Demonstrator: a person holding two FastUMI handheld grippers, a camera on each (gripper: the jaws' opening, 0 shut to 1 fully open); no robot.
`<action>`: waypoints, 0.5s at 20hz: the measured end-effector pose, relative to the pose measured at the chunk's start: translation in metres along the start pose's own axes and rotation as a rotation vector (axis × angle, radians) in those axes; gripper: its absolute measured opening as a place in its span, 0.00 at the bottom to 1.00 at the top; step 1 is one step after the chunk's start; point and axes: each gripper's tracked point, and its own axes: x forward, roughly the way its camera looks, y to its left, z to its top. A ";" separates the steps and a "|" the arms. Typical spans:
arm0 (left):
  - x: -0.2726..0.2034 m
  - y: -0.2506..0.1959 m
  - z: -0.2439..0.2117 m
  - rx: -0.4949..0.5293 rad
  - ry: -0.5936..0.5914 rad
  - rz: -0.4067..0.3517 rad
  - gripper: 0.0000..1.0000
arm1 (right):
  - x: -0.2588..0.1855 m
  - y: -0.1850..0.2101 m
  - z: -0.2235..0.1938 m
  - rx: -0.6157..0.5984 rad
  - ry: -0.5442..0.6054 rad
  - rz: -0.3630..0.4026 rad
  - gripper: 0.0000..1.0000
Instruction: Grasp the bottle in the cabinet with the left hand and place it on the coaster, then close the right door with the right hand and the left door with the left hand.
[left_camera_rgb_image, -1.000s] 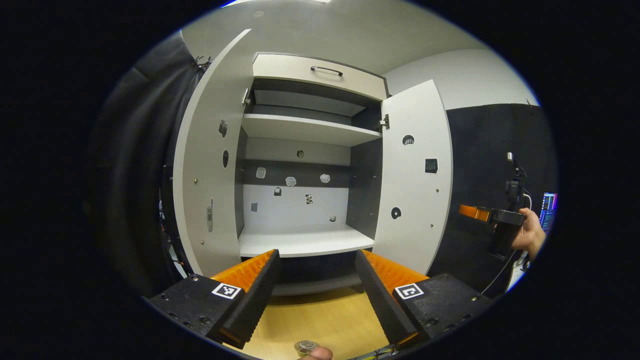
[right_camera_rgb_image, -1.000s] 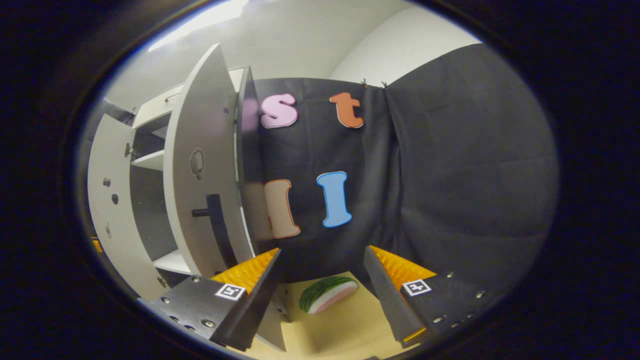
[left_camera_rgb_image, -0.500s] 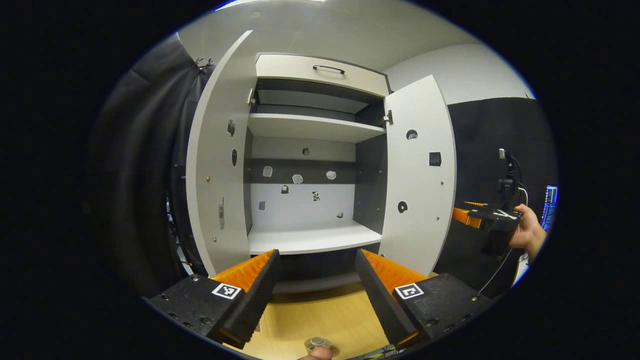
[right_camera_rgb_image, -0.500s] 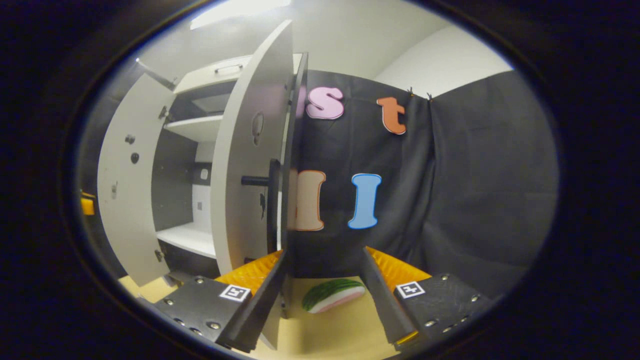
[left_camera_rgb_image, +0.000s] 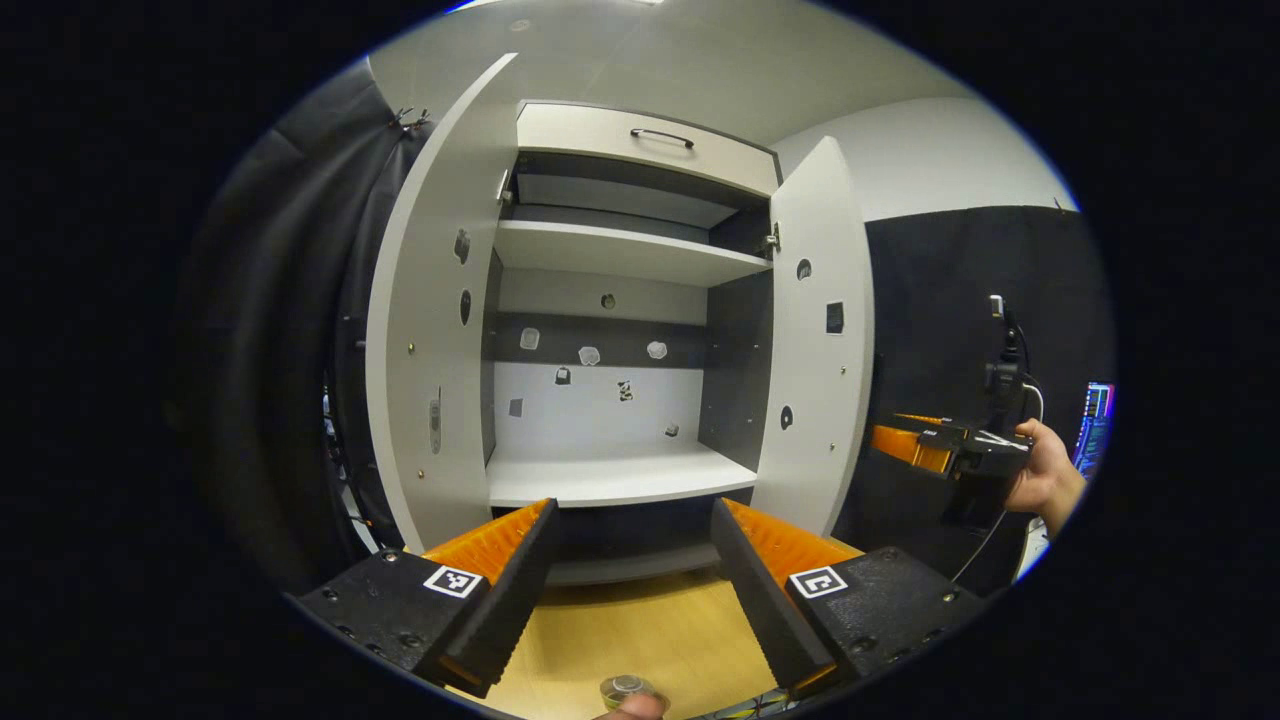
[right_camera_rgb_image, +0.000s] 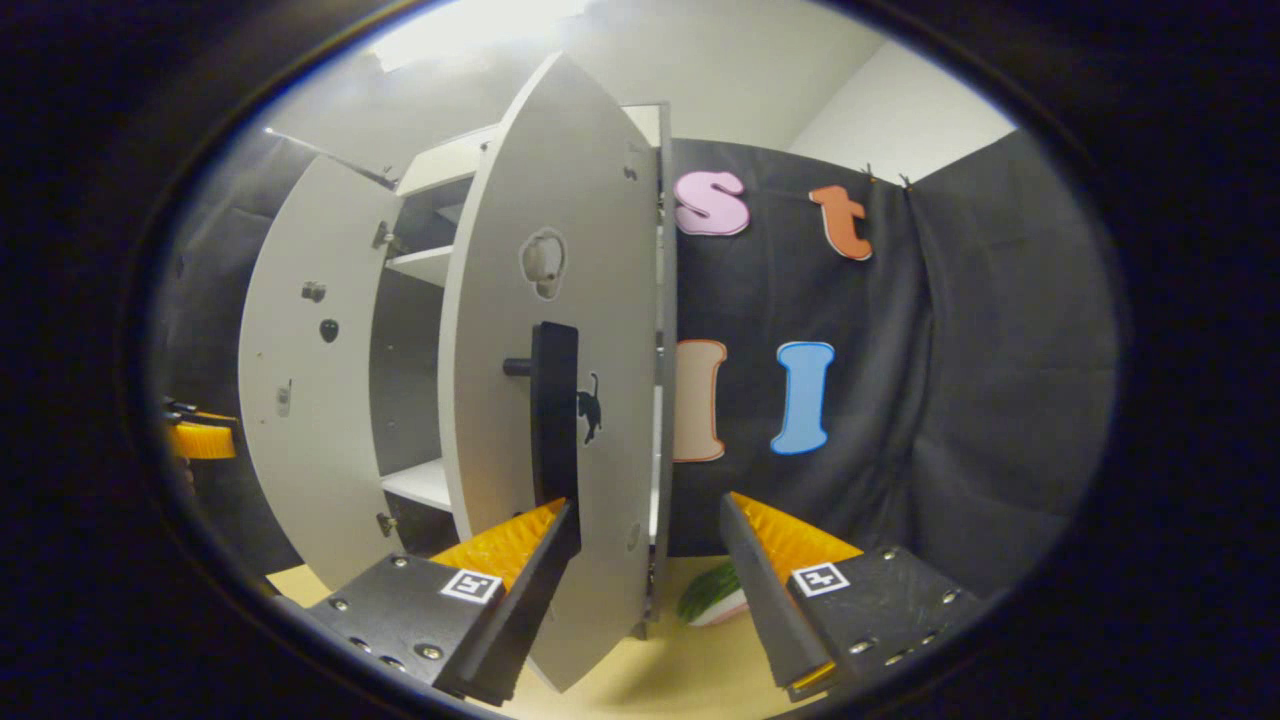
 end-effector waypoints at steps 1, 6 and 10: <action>-0.002 0.005 0.004 0.006 -0.008 0.005 0.96 | 0.002 0.007 -0.001 0.003 0.003 0.005 0.86; -0.017 0.031 0.007 0.010 -0.018 0.025 0.95 | 0.008 0.037 0.001 0.018 0.005 0.027 0.86; -0.029 0.055 0.009 0.002 -0.024 0.047 0.96 | 0.009 0.064 0.005 0.052 -0.008 0.066 0.92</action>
